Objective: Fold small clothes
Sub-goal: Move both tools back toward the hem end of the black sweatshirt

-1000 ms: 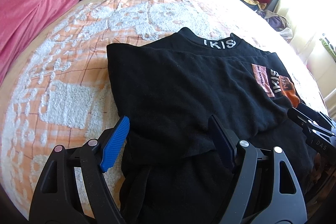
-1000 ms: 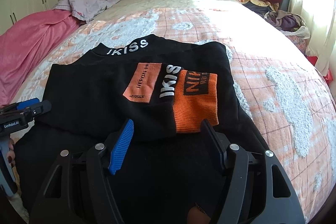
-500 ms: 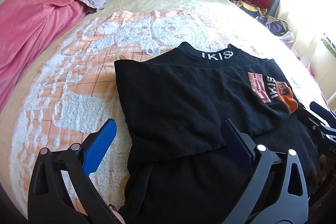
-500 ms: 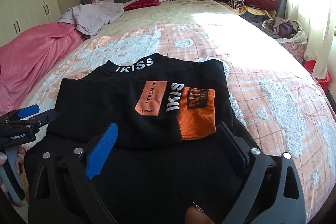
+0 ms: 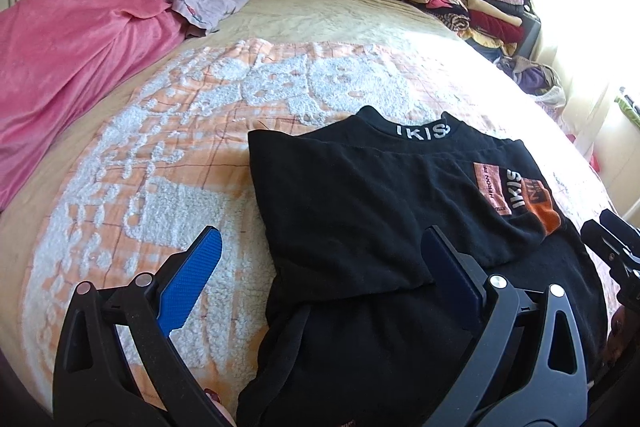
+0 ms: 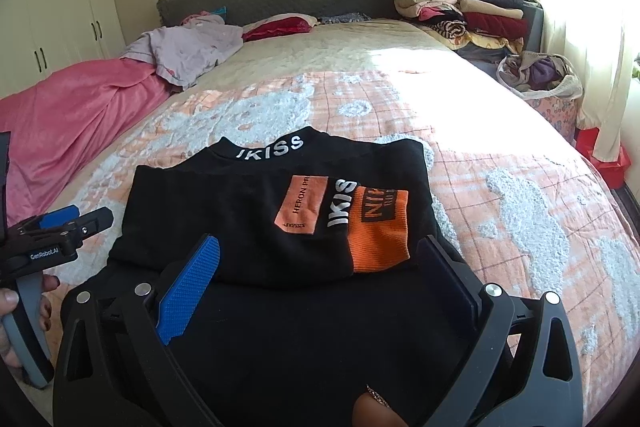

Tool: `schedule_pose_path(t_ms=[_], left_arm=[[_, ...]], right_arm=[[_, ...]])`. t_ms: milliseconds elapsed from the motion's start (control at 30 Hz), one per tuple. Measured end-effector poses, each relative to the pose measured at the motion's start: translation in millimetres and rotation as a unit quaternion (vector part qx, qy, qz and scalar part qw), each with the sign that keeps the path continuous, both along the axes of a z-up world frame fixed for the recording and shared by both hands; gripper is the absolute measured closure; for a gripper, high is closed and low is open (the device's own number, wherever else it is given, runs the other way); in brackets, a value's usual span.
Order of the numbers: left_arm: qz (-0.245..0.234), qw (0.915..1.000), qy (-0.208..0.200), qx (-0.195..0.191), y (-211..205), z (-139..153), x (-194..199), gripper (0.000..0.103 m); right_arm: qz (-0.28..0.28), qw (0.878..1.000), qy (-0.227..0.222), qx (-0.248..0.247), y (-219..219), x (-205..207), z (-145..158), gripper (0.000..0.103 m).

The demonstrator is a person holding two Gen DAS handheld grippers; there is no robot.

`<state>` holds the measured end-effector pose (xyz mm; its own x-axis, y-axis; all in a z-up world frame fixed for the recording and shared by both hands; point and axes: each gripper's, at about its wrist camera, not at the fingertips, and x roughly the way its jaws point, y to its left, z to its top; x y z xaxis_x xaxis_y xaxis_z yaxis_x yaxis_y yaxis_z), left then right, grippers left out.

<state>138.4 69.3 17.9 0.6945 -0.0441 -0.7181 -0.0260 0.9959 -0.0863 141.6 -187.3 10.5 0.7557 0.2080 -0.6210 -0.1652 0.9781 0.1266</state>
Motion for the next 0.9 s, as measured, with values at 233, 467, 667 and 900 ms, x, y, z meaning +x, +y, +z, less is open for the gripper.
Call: schedule_pose_path(t_ms=[233,467,667,900], left_arm=[[0.007,0.9998,-0.017,0.002,2,15,-20,0.01],[0.007,0.9998,-0.016,0.006,1,22,-38,0.01],[0.007,0.9997,-0.024,0.008,0,28,-56,0.01],[0.01,0.9994,-0.03,0.015,0,35,-73,0.01]], right_arm=[[0.001,1.0,-0.012,0.002,0,-18,13,0.005],[0.001,1.0,-0.023,0.006,-3,-36,23,0.005],[0.002,0.999,-0.032,0.011,-5,-54,31,0.005],[0.0,0.999,-0.045,0.017,-12,-77,40,0.005]])
